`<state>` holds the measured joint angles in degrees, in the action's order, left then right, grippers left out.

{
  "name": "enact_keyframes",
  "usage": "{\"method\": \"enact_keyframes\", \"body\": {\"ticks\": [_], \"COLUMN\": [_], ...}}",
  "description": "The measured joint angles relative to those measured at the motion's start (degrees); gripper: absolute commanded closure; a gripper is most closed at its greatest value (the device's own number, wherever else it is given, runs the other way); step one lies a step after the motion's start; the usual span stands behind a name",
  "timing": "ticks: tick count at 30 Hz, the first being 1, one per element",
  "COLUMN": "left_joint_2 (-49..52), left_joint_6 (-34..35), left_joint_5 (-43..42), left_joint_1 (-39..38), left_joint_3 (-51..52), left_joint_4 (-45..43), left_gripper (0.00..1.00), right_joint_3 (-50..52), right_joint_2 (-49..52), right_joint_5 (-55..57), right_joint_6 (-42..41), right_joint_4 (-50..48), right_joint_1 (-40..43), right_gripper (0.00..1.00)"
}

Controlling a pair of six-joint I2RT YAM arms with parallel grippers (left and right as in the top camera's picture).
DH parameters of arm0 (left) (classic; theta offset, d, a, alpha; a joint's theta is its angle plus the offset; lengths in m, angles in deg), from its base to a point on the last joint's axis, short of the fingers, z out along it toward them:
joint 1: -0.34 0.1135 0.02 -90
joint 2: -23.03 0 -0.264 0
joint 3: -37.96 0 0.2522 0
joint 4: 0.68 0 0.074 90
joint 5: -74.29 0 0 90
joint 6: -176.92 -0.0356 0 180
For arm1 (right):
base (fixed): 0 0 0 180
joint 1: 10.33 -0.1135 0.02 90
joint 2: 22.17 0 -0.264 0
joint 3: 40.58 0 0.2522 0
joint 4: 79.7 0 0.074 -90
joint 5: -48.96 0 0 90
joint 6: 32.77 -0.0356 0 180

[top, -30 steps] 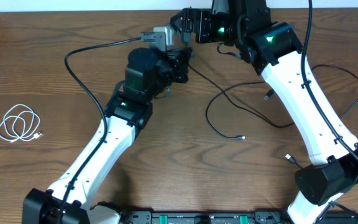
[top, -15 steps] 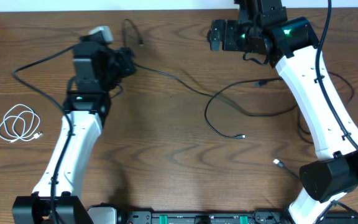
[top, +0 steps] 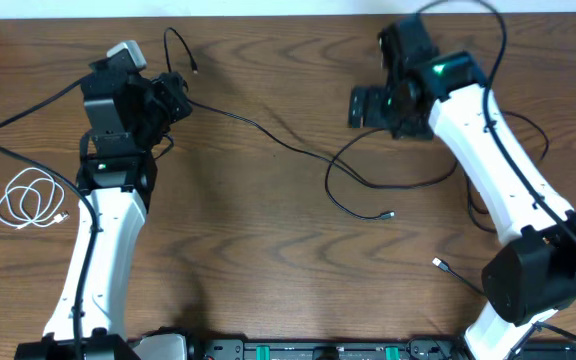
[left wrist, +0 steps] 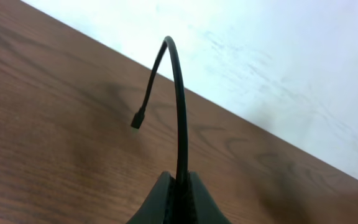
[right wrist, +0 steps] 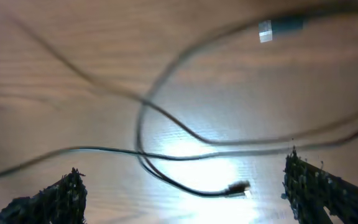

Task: Untangle cables

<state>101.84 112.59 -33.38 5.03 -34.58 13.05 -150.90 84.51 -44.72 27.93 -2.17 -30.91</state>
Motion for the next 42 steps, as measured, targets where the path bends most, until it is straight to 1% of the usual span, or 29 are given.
{"method": "enact_keyframes", "body": {"ticks": [5,12,16,23,26,30,35,42], "left_joint_2": [-0.1,-0.1,-0.2,-5.0,-7.9,-9.0,-9.4,-9.6], "left_joint_6": [0.0,0.0,-0.5,-1.3,-2.9,-3.5,-3.7,-4.0], "left_joint_5": [0.0,0.0,1.3,4.2,4.5,4.6,4.7,4.7], "left_joint_1": [2.1,3.8,5.6,13.7,18.1,23.4,27.5,30.6], "left_joint_3": [0.0,0.0,0.0,0.0,0.0,0.0,0.0,0.0], "left_joint_4": [0.5,1.2,1.1,1.1,2.0,3.7,4.6,4.6], "left_gripper": [0.93,0.92,0.93,0.93,0.93,0.93,0.92,0.93], "right_joint_3": [5.8,8.4,12.0,16.0,16.2,16.2,16.2,16.3], "right_joint_2": [0.0,0.0,0.0,0.0,0.0,0.0,0.0,0.0], "right_joint_5": [-0.7,-0.9,-0.9,-0.8,-0.1,2.3,5.3,7.9], "right_joint_6": [-1.7,-4.1,-4.8,-4.9,-4.9,-4.9,-4.9,-4.9], "right_joint_4": [0.4,2.3,-0.3,-6.7,-7.6,-7.7,-8.0,-9.3], "right_joint_1": [0.0,0.0,0.0,0.0,0.0,0.0,0.0,0.8], "right_gripper": [0.01,0.01,0.01,0.01,0.01,0.01,0.01,0.01]}}
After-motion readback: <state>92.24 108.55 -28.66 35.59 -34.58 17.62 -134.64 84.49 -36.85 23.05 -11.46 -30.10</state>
